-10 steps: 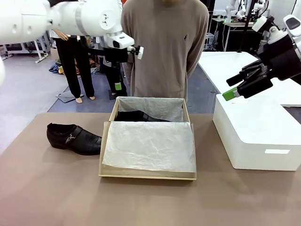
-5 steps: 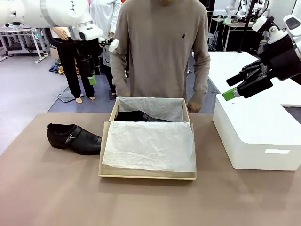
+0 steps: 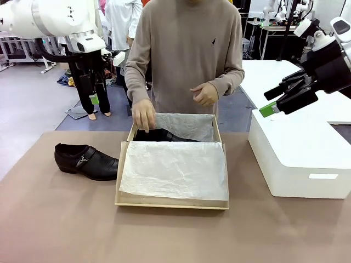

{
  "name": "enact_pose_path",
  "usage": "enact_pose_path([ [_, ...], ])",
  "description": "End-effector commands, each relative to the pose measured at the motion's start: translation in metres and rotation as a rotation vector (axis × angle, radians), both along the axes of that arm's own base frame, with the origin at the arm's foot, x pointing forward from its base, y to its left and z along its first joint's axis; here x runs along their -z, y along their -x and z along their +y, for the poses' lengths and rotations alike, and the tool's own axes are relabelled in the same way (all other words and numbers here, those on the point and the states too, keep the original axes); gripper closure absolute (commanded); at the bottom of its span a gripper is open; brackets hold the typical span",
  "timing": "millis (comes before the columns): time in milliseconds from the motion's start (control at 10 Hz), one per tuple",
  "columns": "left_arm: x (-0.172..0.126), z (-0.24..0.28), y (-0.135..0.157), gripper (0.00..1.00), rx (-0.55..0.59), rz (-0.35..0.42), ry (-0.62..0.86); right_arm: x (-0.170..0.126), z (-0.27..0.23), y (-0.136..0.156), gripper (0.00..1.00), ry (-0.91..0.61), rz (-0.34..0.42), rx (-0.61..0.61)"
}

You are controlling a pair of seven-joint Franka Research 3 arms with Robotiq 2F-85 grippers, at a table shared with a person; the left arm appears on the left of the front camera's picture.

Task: Pack the shoes into the box.
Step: Place the other shoe of the Shoes into the Shoes Box.

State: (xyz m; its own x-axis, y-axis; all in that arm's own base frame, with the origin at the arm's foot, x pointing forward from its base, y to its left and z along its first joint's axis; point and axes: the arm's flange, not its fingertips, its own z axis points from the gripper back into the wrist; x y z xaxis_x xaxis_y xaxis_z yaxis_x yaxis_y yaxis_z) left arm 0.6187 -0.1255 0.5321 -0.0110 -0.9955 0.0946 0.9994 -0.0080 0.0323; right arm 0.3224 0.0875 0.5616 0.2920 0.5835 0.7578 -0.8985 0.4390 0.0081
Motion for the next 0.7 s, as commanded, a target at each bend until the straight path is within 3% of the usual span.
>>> enact_pose_path([
  [0,-0.004,-0.0022,-0.0019,0.0,0.028,-0.016,0.004,-0.0006,-0.0001,-0.0041,0.0,-0.02,-0.017,-0.024],
  [600,-0.004,-0.0022,-0.0019,0.0,0.028,-0.016,0.004,-0.0006,-0.0001,-0.0041,0.0,-0.02,-0.017,-0.024],
])
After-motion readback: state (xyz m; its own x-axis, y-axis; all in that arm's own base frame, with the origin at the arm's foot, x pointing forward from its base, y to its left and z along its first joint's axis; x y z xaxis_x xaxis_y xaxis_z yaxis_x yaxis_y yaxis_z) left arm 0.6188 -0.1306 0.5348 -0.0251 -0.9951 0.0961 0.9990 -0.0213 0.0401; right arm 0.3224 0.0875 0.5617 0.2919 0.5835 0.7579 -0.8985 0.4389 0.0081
